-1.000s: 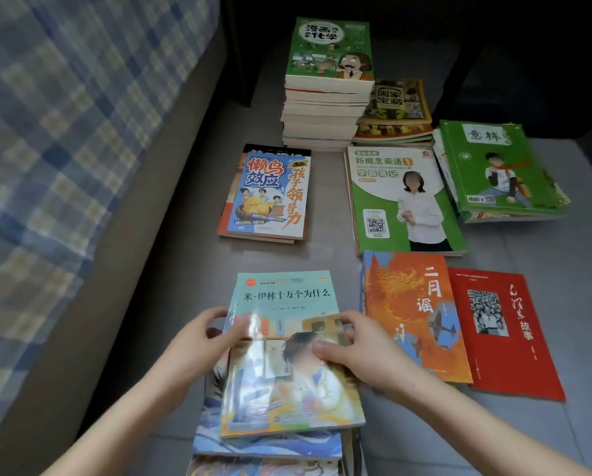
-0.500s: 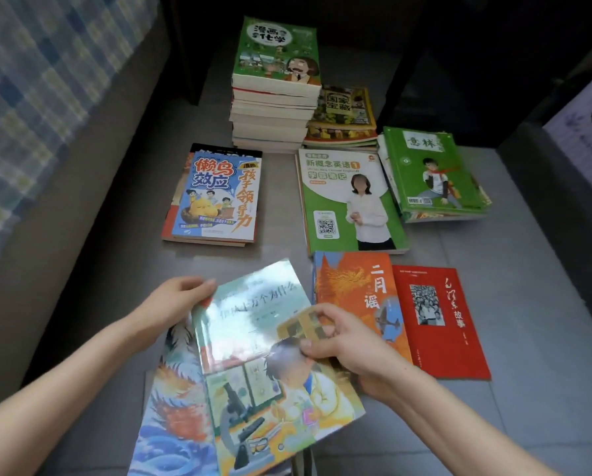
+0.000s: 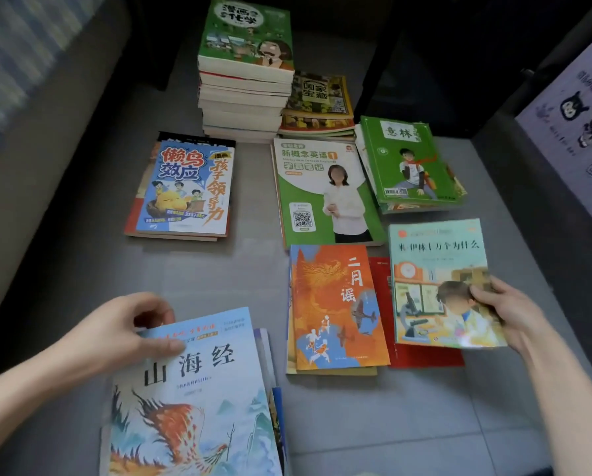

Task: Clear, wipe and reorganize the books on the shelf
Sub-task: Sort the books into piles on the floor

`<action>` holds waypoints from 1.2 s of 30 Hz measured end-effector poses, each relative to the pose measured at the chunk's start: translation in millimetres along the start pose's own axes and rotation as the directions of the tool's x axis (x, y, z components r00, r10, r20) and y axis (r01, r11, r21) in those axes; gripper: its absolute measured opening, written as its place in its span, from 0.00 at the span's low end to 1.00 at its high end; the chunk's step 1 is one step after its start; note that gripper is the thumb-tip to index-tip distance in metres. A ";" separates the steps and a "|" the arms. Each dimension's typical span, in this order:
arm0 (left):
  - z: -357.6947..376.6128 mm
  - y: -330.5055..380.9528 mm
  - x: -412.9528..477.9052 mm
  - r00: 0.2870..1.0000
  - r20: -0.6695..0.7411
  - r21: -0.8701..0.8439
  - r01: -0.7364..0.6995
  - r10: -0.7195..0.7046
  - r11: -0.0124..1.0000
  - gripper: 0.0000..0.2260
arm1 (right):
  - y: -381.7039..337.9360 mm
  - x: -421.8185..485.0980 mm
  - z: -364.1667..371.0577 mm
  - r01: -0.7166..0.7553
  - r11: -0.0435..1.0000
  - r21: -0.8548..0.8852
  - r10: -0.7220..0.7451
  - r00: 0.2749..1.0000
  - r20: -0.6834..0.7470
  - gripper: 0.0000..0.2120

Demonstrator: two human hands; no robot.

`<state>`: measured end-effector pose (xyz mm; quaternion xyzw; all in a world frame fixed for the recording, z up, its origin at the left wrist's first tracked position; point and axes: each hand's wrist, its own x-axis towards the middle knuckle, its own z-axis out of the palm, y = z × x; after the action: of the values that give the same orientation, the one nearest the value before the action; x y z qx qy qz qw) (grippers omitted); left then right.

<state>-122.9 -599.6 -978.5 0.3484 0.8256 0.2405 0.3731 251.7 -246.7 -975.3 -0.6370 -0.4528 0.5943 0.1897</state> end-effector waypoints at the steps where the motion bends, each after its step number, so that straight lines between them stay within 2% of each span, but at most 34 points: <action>1: -1.0 -0.3 2.1 1.000 0.005 0.026 -0.005 0.005 1.000 0.14 | 5.6 4.6 -5.8 -0.039 0.998 -0.042 0.038 0.999 -0.020 0.16; 6: -2.2 3.6 6.1 0.997 0.057 0.100 0.051 -0.057 0.994 0.13 | 31.1 24.1 -5.5 -0.178 0.967 -0.181 0.175 0.984 -0.033 0.14; 8: -1.7 5.9 5.6 0.995 0.064 0.097 0.070 -0.077 0.993 0.10 | 39.4 28.7 6.1 -0.191 0.951 -0.241 0.178 0.981 -0.072 0.12; 9: -1.3 8.4 5.1 0.994 0.070 0.106 0.072 -0.079 0.992 0.11 | 41.3 31.4 10.0 -0.161 0.930 -0.329 0.128 0.984 -0.120 0.10; 10: -1.7 11.1 4.0 0.993 0.083 0.121 0.073 -0.083 0.990 0.14 | 42.8 36.1 12.4 -0.133 0.841 -0.525 0.038 0.982 -0.187 0.08; 11: -2.2 13.1 3.3 0.992 0.098 0.132 0.069 -0.083 0.989 0.18 | 42.4 41.0 13.8 -0.140 0.649 -0.747 -0.090 0.962 -0.259 0.12; 12: -3.9 14.6 1.1 0.990 0.115 0.137 0.069 -0.085 0.988 0.21 | 39.5 41.9 18.8 -0.176 0.402 -0.899 -0.225 0.932 -0.283 0.14; 13: -5.0 14.8 -0.5 0.989 0.128 0.137 0.062 -0.079 0.989 0.21 | 34.8 39.1 27.1 -0.183 0.253 -0.950 -0.343 0.901 -0.265 0.13; 14: -5.4 14.7 -1.7 0.989 0.131 0.134 0.055 -0.073 0.989 0.19 | 28.6 34.9 36.6 -0.152 0.212 -0.965 -0.443 0.866 -0.234 0.12; 16: -8.3 10.3 -3.4 0.991 0.115 0.123 0.048 -0.062 0.991 0.14 | 12.6 13.3 72.8 0.076 0.324 -0.943 -0.557 0.821 -0.125 0.11; 17: -8.8 8.4 -3.2 0.993 0.105 0.110 0.043 -0.055 0.993 0.14 | 3.7 -5.9 94.3 0.236 0.403 -0.884 -0.546 0.837 -0.026 0.12; 18: -10.0 6.5 -4.4 0.994 0.101 0.093 0.043 -0.052 0.995 0.15 | -3.2 -27.3 120.1 0.379 0.501 -0.778 -0.474 0.872 0.120 0.13; 19: -10.0 5.7 -4.8 0.994 0.099 0.068 0.032 -0.039 0.997 0.18 | -9.0 -53.6 145.3 0.452 0.596 -0.664 -0.357 0.889 0.285 0.14; 20: -9.7 4.2 -5.6 0.995 0.089 0.043 0.031 -0.034 0.999 0.20 | -10.0 -81.4 170.0 0.468 0.655 -0.593 -0.222 0.870 0.441 0.15; 21: -8.1 1.5 -6.6 0.997 0.070 0.013 0.039 -0.039 0.999 0.20 | -5.2 -104.6 192.5 0.499 0.630 -0.595 -0.121 0.820 0.559 0.16; 23: -2.2 -0.1 -9.8 0.998 0.034 -0.060 0.058 -0.056 0.996 0.11 | 11.1 -135.1 224.2 0.626 0.447 -0.639 0.007 0.712 0.702 0.18; 24: 0.4 -1.3 -12.0 0.998 0.015 -0.096 0.063 -0.061 0.993 0.07 | 18.8 -146.1 234.4 0.674 0.360 -0.645 0.042 0.679 0.733 0.19; 25: 3.4 -3.3 -13.0 0.998 -0.011 -0.122 0.055 -0.057 0.991 0.06 | 24.6 -153.5 239.4 0.687 0.328 -0.648 0.052 0.672 0.739 0.19; 29: 7.3 5.1 -14.6 0.991 -0.134 -0.136 0.000 -0.018 0.991 0.05 | 36.5 -166.3 237.8 0.626 0.410 -0.663 -0.099 0.753 0.650 0.19; 32: 7.4 33.2 -15.8 0.979 -0.200 -0.275 -0.032 -0.025 0.961 0.04 | 40.5 -168.3 225.1 0.567 0.553 -0.611 -0.167 0.793 0.585 0.17; 34: 6.6 54.5 -16.3 0.975 -0.208 -0.438 -0.019 -0.081 0.899 0.04 | 38.3 -161.7 213.5 0.542 0.693 -0.475 -0.200 0.778 0.596 0.13; 36: 8.5 76.6 -10.0 0.967 -0.234 -0.508 -0.031 -0.103 0.861 0.04 | 32.2 -151.2 197.3 0.416 0.867 -0.276 -0.171 0.767 0.619 0.10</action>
<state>-81.1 -556.8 -928.8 0.1886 0.7803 0.4845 0.3476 97.3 -443.2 -955.6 -0.3714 -0.6953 0.6154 0.0032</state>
